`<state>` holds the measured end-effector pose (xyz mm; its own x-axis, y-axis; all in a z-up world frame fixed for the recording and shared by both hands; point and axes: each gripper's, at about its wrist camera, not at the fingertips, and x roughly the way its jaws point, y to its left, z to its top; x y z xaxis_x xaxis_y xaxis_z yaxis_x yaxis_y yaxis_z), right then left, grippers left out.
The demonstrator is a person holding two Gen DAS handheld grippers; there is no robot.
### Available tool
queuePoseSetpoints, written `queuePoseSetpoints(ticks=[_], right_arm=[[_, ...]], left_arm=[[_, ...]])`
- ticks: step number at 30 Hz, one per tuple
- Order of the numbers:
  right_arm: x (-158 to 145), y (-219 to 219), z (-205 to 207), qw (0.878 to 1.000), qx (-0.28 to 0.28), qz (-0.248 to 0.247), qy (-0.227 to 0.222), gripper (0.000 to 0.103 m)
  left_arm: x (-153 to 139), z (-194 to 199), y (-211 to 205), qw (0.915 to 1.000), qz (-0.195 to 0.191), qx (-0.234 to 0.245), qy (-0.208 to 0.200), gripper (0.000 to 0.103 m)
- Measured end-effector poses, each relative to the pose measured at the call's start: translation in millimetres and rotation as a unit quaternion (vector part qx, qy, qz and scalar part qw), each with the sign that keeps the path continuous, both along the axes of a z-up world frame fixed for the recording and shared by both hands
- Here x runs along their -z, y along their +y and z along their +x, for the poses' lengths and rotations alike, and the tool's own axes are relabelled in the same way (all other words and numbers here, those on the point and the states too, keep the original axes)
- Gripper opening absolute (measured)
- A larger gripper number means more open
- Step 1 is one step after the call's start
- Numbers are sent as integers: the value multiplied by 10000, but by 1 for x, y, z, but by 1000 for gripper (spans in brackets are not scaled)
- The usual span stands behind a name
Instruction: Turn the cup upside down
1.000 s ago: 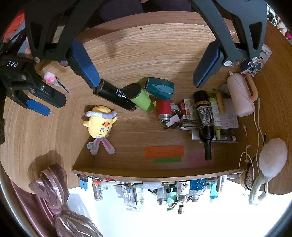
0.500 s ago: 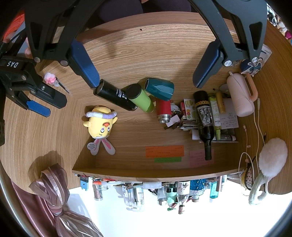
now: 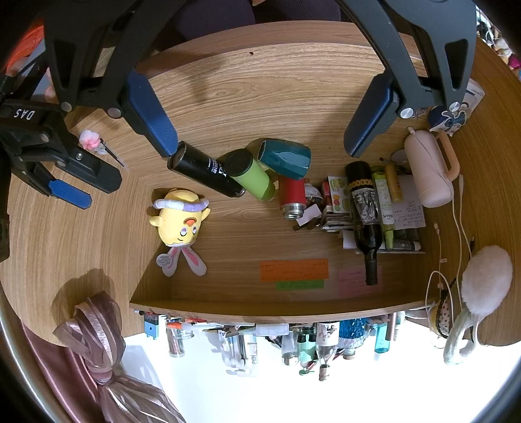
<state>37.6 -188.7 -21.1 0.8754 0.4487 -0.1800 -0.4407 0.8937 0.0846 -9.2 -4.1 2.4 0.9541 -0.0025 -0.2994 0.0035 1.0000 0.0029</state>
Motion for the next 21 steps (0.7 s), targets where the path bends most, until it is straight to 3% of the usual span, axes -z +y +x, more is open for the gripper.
queuePoseSetpoints(ticks=[21], right_arm=[[0,0,-1,10000,-3,-7,-20,103]], left_arm=[[0,-3,-5,10000,26,0,-16,103]])
